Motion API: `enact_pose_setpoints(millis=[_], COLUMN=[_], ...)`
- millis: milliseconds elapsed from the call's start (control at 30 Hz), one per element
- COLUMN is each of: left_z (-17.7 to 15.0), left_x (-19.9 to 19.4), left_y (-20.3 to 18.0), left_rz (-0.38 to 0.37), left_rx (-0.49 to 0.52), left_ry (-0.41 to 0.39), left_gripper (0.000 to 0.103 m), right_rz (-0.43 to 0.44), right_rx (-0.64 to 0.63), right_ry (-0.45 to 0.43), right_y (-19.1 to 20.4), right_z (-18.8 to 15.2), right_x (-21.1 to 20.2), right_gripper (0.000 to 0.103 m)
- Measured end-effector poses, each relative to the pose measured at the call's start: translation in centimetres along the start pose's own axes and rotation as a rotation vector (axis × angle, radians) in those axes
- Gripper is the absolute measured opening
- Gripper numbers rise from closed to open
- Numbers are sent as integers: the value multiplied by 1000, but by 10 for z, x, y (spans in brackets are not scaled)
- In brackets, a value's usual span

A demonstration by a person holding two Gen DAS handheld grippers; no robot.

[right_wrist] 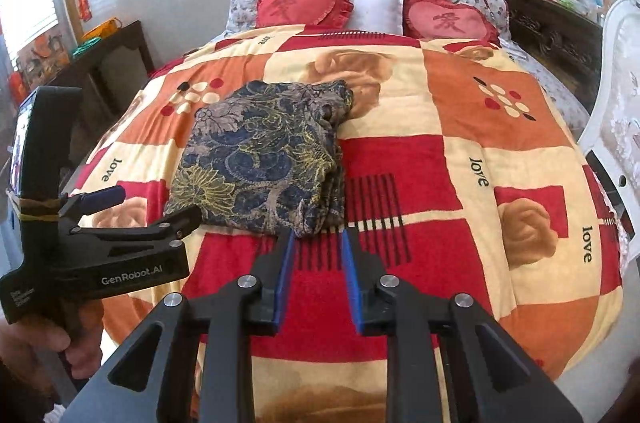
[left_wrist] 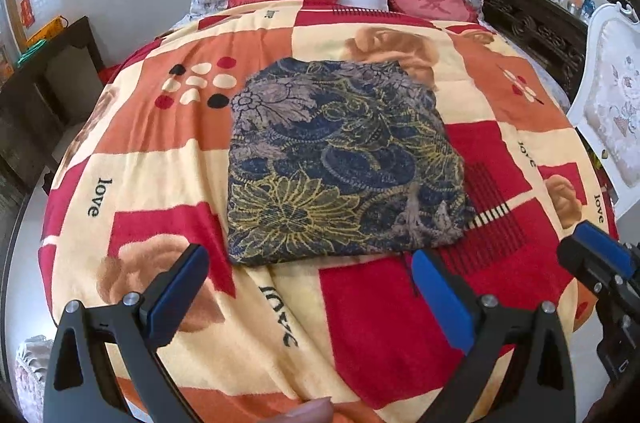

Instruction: Fold small clothes

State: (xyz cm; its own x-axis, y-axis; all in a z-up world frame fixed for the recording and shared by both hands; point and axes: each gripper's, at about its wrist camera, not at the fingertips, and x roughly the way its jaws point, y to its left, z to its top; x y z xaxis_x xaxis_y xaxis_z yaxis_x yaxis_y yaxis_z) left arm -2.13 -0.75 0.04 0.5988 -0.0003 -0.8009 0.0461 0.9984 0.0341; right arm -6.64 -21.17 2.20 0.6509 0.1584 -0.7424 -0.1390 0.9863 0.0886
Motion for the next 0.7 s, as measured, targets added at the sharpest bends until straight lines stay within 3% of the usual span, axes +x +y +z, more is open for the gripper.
enact_pose_setpoints(millis=[267, 533, 700], left_z=[1, 0, -1], left_x=[1, 5, 5], left_y=[-3, -3, -1], left_rz=[-2, 1, 0], left_rx=[3, 4, -4], left_ry=[5, 15, 5], left_gripper=[103, 103, 103], right_rz=[0, 7, -83], right_rx=[-2, -10, -2], right_ry=[15, 21, 22], right_y=[0, 6, 7], right_z=[1, 4, 9], right_x=[3, 3, 4], right_gripper=[50, 52, 52])
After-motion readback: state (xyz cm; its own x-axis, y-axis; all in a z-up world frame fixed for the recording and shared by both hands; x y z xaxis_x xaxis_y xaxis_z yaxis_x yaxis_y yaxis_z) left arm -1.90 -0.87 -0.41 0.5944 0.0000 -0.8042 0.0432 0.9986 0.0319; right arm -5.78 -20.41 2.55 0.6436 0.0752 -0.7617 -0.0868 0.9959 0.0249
